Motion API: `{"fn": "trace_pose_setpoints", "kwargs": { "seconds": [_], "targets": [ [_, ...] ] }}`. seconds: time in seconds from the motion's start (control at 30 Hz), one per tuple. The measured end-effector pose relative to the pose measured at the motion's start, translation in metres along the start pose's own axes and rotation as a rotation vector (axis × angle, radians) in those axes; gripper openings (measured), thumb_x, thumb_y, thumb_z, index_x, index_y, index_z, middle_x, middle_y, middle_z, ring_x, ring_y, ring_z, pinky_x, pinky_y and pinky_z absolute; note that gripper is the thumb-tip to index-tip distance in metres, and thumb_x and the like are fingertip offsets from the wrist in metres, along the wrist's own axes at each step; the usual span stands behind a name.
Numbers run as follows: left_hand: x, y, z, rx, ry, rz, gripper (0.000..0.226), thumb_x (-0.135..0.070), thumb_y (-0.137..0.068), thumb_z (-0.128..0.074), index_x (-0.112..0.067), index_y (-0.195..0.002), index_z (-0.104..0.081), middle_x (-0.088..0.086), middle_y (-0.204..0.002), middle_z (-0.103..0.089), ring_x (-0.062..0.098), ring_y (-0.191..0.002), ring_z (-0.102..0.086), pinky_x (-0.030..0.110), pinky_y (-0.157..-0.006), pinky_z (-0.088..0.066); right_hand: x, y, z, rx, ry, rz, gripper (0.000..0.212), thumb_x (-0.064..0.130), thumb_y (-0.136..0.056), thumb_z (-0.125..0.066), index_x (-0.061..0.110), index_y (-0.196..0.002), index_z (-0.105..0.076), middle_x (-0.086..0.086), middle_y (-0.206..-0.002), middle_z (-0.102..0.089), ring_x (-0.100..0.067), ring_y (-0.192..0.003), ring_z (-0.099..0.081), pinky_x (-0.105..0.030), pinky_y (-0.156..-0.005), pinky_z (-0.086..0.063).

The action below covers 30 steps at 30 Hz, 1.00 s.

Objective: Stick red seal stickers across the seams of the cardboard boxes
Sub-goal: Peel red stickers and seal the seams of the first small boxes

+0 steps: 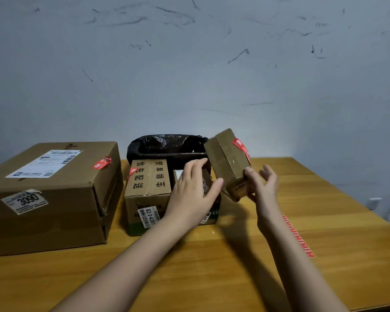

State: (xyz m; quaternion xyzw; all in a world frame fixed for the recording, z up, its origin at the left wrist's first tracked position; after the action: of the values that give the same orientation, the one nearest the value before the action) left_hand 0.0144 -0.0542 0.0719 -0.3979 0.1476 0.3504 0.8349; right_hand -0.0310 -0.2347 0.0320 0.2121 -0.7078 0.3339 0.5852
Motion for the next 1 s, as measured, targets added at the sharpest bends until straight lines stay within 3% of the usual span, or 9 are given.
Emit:
{"fn": "trace_pose_setpoints", "kwargs": {
  "seconds": [0.07,0.17,0.23,0.43,0.57,0.67,0.77,0.83,1.0],
  "targets": [
    [0.002,-0.001,-0.007,0.064,0.221,0.148,0.066,-0.05,-0.094,-0.044,-0.021,-0.148,-0.02,-0.002,-0.151,-0.022,0.014,-0.137,-0.03,0.027,-0.107,-0.025,-0.005,0.008,-0.011,0.068,-0.124,-0.082,0.109,0.067,-0.047,-0.062,0.026,-0.143,-0.03,-0.005,-0.143,-0.04,-0.019,-0.124,-0.047,-0.032,-0.083,-0.048],
    [0.005,0.001,-0.014,0.124,0.57,0.356,0.077,-0.05,-0.09,-0.051,-0.024,-0.15,-0.011,0.001,-0.155,-0.015,0.017,-0.142,-0.02,0.026,-0.105,-0.019,-0.001,0.022,-0.022,0.108,-0.252,-0.093,0.108,0.064,-0.047,-0.061,0.027,-0.143,-0.031,-0.005,-0.141,-0.043,-0.021,-0.123,-0.049,-0.037,-0.092,-0.047],
    [0.006,0.004,-0.018,0.183,0.706,0.431,0.085,-0.059,-0.086,-0.052,-0.029,-0.15,-0.006,0.0,-0.157,-0.013,0.019,-0.143,-0.018,0.033,-0.11,-0.019,0.006,0.027,-0.021,0.088,-0.285,-0.039,0.104,0.064,-0.05,-0.062,0.028,-0.143,-0.031,-0.004,-0.141,-0.044,-0.018,-0.122,-0.051,-0.038,-0.1,-0.046],
    [0.0,0.004,-0.019,0.273,0.779,0.423,0.113,-0.08,-0.057,-0.054,-0.037,-0.15,-0.006,-0.003,-0.156,-0.019,0.019,-0.14,-0.027,0.042,-0.115,-0.023,0.027,0.037,-0.019,0.085,-0.429,0.028,0.094,0.06,-0.055,-0.061,0.029,-0.14,-0.035,-0.001,-0.133,-0.053,-0.014,-0.116,-0.056,-0.034,-0.093,-0.048],
    [-0.007,0.008,-0.025,0.317,0.872,0.409,0.132,-0.091,-0.035,-0.061,-0.043,-0.147,-0.01,-0.004,-0.15,-0.032,0.021,-0.135,-0.037,0.045,-0.115,-0.026,0.03,0.047,-0.026,0.121,-0.548,0.026,0.093,0.056,-0.06,-0.06,0.022,-0.143,-0.038,0.004,-0.123,-0.065,-0.016,-0.117,-0.06,-0.039,-0.102,-0.046],
    [-0.009,0.01,-0.023,0.272,0.925,0.408,0.135,-0.088,-0.033,-0.067,-0.042,-0.147,-0.012,-0.003,-0.146,-0.04,0.021,-0.13,-0.045,0.043,-0.113,-0.031,0.027,0.05,-0.034,0.165,-0.635,-0.01,0.093,0.053,-0.061,-0.061,0.02,-0.144,-0.037,-0.004,-0.133,-0.06,-0.02,-0.121,-0.058,-0.044,-0.104,-0.045],
    [-0.005,0.008,-0.008,0.148,0.889,0.377,0.121,-0.073,-0.046,-0.068,-0.038,-0.147,-0.011,-0.001,-0.14,-0.044,0.016,-0.123,-0.05,0.029,-0.101,-0.042,0.023,0.052,-0.04,0.22,-0.565,-0.037,0.092,0.055,-0.061,-0.061,0.028,-0.145,-0.034,0.0,-0.14,-0.053,-0.019,-0.126,-0.053,-0.042,-0.105,-0.043],
    [-0.001,0.006,0.006,0.047,0.791,0.349,0.119,-0.066,-0.051,-0.071,-0.035,-0.147,-0.007,-0.001,-0.14,-0.043,0.013,-0.123,-0.047,0.018,-0.091,-0.039,0.021,0.052,-0.036,0.186,-0.439,-0.009,0.088,0.056,-0.062,-0.061,0.035,-0.142,-0.031,0.004,-0.14,-0.048,-0.014,-0.127,-0.05,-0.04,-0.107,-0.041],
    [-0.016,0.008,0.043,-0.119,0.184,0.148,0.127,-0.063,-0.054,-0.069,-0.029,-0.148,0.01,0.003,-0.151,-0.021,0.018,-0.14,-0.022,0.029,-0.111,-0.019,0.045,0.048,-0.004,-0.056,-0.305,0.202,0.081,0.06,-0.064,-0.055,0.027,-0.136,-0.036,0.001,-0.134,-0.052,-0.009,-0.125,-0.05,-0.037,-0.109,-0.039]
  ]
}}
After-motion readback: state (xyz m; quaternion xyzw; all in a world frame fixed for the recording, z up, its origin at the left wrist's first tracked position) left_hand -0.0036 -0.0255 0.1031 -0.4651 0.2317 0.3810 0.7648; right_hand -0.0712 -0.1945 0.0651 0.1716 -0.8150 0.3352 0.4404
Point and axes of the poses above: each hand's wrist, its own y-axis away from the middle knuckle, its own z-axis out of the back of the hand, x = y × z, the point moved 8 cm from there along -y, towards the middle knuckle
